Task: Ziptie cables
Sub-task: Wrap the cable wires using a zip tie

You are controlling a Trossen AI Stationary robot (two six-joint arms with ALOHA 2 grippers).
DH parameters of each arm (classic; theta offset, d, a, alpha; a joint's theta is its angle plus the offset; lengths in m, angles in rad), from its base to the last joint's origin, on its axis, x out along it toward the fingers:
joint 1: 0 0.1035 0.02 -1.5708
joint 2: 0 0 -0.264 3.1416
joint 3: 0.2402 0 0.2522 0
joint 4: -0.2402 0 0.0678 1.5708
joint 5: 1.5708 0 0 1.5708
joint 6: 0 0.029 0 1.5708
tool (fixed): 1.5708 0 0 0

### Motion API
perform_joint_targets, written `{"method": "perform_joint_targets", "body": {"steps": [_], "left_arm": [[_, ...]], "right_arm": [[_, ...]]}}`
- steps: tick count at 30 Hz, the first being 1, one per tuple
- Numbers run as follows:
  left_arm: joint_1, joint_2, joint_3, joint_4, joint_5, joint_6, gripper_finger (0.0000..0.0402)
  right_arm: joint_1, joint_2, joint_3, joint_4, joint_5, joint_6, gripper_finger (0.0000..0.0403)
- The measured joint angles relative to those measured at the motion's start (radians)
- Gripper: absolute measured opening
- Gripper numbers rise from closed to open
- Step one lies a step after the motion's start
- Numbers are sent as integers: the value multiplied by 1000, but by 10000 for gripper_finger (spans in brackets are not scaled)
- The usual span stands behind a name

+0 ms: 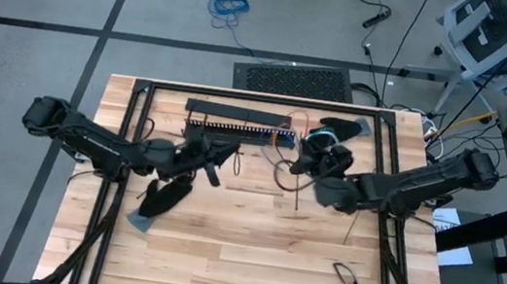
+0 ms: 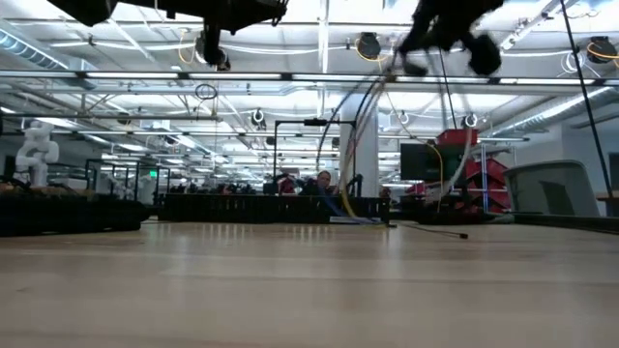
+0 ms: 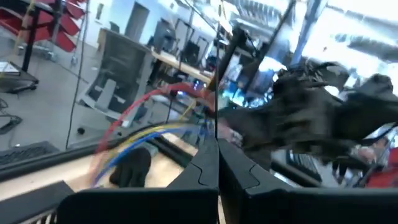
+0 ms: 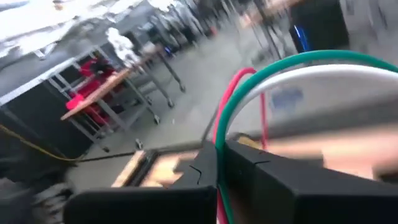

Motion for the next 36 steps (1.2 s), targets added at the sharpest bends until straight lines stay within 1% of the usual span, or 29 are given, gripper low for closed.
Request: {"method": "perform_joint_targets", "body": {"steps": [2, 5, 8, 11, 13, 16, 18, 20, 22, 25, 29, 32, 36], "left_arm": [[-26, 0, 0, -16, -59, 4, 0], [-55, 9, 0, -24, -152, 75, 0], [-68, 35, 0, -24, -230, 99, 0], [-80, 93, 0, -25, -309, 104, 0], [-83, 146, 3, -31, -346, 107, 0], [-83, 219, 26, -30, -352, 108, 0], [-87, 261, 54, -30, -358, 150, 0], [-89, 297, 86, -29, -369, 250, 0], [-93, 316, 116, -30, -407, 349, 0], [-93, 327, 153, -24, -421, 447, 0], [-92, 342, 187, -26, -420, 570, 0], [-92, 348, 206, -26, -392, 660, 0], [-91, 348, 239, -26, -338, 780, 0]], "right_arm": [[-31, 38, -31, -6, -77, 196, 0], [-53, 125, -73, 58, -168, 395, 0], [-55, 215, -85, 172, -180, 552, 0], [-56, 291, -84, 315, -179, 623, 0], [-61, 331, -85, 425, -179, 619, 0], [-79, 370, -84, 575, -212, 555, 0], [-93, 392, -84, 643, -230, 529, 0], [-109, 397, -84, 662, -229, 517, 0], [-127, 397, -83, 640, -229, 525, 0], [-160, 399, -84, 640, -234, 534, 0], [-190, 399, -84, 682, -278, 476, 0], [-205, 399, -84, 689, -336, 459, 0], [-205, 399, -84, 697, -356, 454, 0]]}}
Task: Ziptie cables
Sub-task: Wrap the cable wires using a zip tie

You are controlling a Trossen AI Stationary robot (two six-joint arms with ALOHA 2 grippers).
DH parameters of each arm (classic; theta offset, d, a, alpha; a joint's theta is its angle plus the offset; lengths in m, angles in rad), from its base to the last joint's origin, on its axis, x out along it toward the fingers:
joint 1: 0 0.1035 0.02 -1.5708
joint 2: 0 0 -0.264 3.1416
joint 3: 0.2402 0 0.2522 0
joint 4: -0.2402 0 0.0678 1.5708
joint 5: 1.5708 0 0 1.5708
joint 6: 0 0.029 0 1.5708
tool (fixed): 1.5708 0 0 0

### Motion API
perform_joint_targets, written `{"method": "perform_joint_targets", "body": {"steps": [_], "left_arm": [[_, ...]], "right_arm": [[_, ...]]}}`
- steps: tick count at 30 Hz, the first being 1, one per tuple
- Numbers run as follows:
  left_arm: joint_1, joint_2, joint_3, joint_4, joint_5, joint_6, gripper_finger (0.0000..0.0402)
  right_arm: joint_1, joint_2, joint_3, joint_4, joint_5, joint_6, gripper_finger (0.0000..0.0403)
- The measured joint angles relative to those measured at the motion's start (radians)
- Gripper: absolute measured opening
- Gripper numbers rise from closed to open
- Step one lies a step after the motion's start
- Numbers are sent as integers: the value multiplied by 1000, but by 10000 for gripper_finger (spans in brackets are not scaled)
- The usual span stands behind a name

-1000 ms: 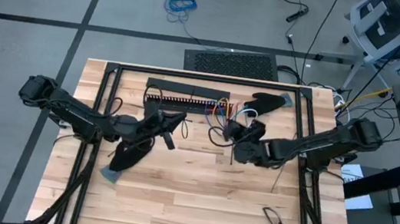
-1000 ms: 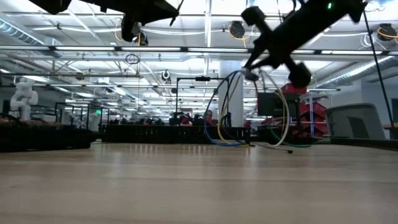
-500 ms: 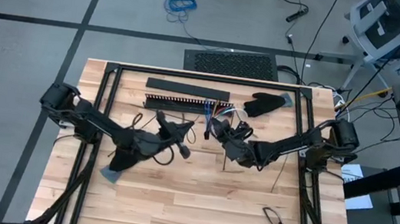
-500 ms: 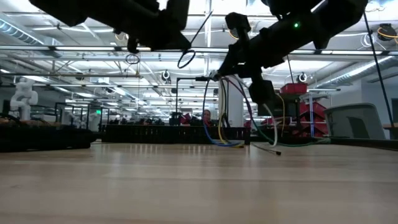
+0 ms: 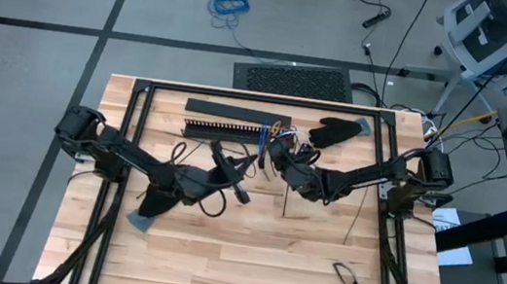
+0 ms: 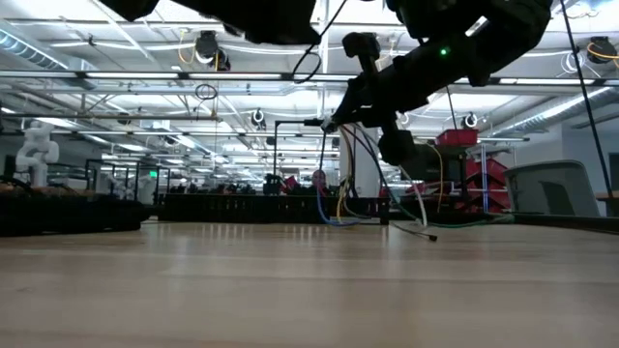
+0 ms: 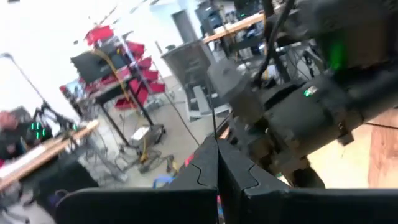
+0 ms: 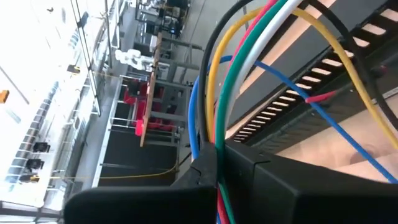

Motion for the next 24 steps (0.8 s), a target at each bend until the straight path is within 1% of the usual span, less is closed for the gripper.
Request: {"method": "perform_joint_targets", "body": {"steps": [2, 5, 8, 12, 15, 17, 19, 22, 24], "left_arm": [[0, 0, 11, 1, 12, 53, 0], [0, 0, 18, 0, 38, 60, 0], [0, 0, 29, 1, 59, 74, 0], [0, -3, 59, 6, 98, 217, 0], [0, -6, 75, -12, 114, 262, 0], [0, -6, 75, -38, 103, 250, 0], [-8, -9, 75, -93, 81, 187, 0], [-46, -48, 74, -280, 63, 95, 0], [-75, -77, 74, -396, 13, 53, 0]], "right_arm": [[-6, 0, 0, 3, -18, 2, 0], [-23, 0, 0, 24, -92, -3, 0], [-32, 0, 0, 65, -128, -38, 0], [-46, 0, 0, 118, -164, -66, 0], [-55, 0, 0, 148, -187, -114, 0], [-61, -2, 0, 147, -184, -139, 0], [-77, -8, 0, 147, -188, -156, 0], [-111, -32, 0, 148, -182, -214, 0], [-127, -57, 0, 162, -180, -246, 0]]}}
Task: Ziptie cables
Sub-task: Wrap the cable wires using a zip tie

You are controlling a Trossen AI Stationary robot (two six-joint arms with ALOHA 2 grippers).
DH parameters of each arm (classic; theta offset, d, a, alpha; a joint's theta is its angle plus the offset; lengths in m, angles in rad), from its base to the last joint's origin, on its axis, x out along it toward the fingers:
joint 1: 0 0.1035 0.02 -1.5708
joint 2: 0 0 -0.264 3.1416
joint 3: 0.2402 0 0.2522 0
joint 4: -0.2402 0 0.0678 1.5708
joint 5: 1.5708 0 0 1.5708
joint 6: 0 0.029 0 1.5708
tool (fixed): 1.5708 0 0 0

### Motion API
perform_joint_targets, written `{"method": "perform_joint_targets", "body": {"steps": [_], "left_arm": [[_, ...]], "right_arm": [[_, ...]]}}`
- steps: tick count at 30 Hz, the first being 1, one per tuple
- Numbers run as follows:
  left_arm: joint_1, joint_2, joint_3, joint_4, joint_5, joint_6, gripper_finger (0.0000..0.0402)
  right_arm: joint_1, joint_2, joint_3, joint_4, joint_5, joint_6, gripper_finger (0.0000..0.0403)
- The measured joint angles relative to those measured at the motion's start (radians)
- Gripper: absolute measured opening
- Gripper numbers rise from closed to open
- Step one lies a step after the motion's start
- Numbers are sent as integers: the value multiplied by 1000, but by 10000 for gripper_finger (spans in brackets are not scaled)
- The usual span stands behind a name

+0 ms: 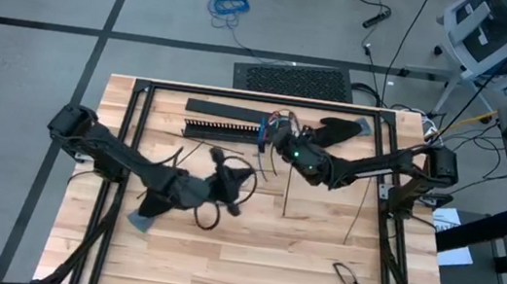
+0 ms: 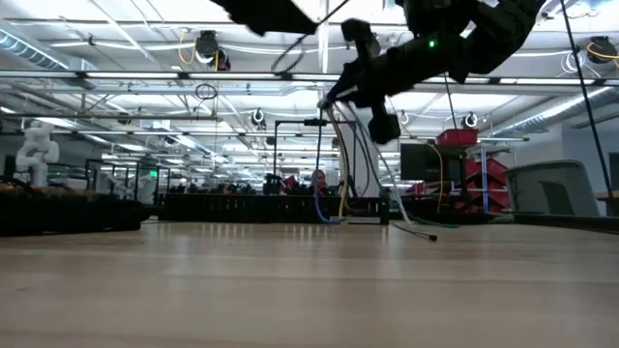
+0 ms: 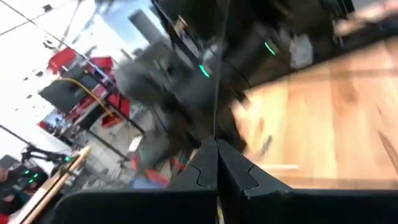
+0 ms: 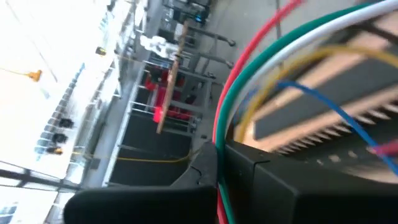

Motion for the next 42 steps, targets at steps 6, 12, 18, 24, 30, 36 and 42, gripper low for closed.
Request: {"method": "perform_joint_targets", "body": {"steps": [6, 12, 18, 24, 30, 36, 42], "left_arm": [[-47, -49, 0, -119, -132, 17, 0], [8, 16, -2, -23, 27, 259, 0], [53, 61, -2, 202, 89, 486, 0], [87, 63, -2, 332, 176, 521, 0], [105, 63, -2, 337, 268, 532, 0], [142, 63, -2, 325, 291, 608, 0], [165, 63, -2, 326, 306, 686, 0]], "right_arm": [[-10, -62, 0, 15, -5, -72, 0], [2, -57, 0, 89, -5, -52, 0], [63, -56, 0, 21, 1, -26, 0], [71, -54, 0, 40, 7, 2, 0], [82, -54, 0, 92, 0, 0, 0], [111, -54, 0, 128, -3, 24, 0], [130, -54, 0, 149, 6, 30, 0]]}}
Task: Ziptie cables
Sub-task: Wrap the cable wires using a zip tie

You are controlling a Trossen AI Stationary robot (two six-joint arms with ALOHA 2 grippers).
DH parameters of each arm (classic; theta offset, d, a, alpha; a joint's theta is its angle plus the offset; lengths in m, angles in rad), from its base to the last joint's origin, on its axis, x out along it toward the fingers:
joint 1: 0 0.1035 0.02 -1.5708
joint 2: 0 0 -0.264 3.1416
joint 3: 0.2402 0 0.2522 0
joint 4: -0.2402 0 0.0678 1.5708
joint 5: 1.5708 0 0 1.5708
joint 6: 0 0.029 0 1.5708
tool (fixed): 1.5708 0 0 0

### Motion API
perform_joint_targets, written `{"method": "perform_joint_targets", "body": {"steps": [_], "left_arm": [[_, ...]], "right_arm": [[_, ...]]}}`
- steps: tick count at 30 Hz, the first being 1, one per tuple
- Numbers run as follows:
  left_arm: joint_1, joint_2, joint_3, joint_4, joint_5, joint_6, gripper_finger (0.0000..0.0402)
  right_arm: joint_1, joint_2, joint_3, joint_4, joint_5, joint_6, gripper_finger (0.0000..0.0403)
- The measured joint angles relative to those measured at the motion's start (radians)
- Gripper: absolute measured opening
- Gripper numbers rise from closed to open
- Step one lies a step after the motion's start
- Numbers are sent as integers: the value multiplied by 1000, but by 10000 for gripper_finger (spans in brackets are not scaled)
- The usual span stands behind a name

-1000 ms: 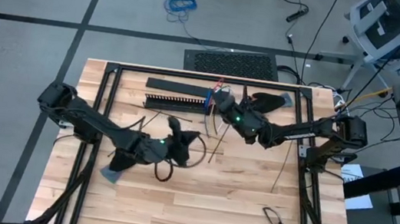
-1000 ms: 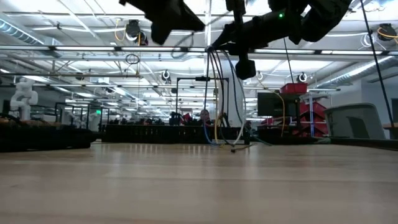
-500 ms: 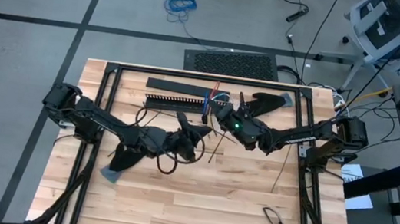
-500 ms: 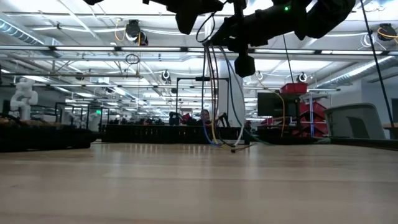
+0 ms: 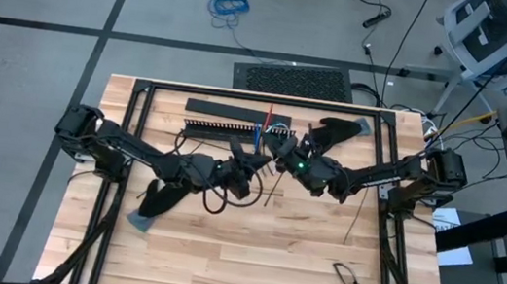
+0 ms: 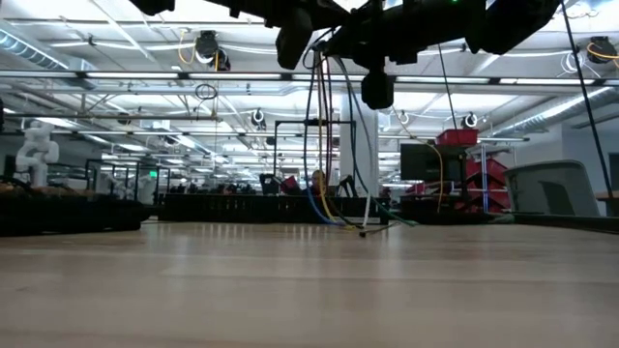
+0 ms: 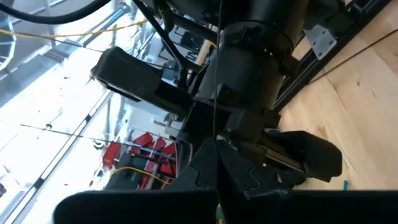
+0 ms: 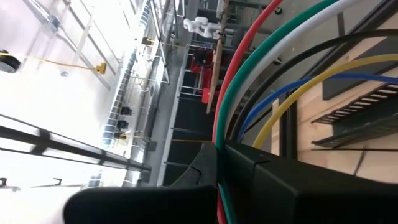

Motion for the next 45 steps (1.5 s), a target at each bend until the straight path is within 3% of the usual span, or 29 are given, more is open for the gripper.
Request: {"method": "perform_joint_targets", "body": {"steps": [28, 45], "left_arm": [[56, 1, 5, 51, 31, 19, 2], [57, 1, 28, 53, 66, 18, 80]], "right_arm": [[24, -5, 0, 54, -23, -21, 0], [24, -3, 0, 62, -38, -26, 0]]}}
